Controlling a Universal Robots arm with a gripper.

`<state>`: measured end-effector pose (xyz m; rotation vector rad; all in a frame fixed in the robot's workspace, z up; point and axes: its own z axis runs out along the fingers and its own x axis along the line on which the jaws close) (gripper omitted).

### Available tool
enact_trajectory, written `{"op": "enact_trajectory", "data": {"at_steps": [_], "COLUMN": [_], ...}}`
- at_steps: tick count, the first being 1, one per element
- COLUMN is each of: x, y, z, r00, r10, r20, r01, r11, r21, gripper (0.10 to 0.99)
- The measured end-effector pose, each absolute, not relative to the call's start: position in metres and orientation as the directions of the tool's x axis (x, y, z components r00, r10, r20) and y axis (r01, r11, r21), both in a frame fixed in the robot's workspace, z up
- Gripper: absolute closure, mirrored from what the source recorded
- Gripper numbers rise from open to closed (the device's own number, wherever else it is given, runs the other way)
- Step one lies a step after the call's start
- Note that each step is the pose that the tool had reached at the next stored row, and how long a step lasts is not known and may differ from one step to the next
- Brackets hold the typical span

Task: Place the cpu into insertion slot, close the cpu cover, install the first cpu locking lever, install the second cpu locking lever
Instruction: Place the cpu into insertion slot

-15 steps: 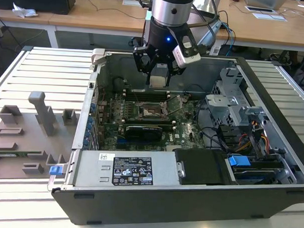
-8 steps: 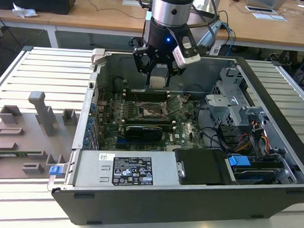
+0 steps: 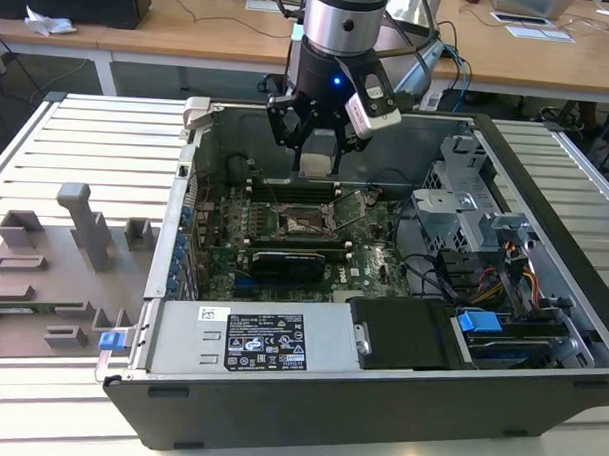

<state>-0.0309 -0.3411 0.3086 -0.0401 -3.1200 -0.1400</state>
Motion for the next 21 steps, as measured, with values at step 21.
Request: {"op": "enact_trajectory", "data": {"at_steps": [21], "x": [-0.031], "y": [-0.341], "z": [0.295], "r00": [-1.000], "r10": [0.025], "r20": [0.019], "r01": [0.026], "r11": [0.996], "r21": [0.089], "gripper": [0.545]}}
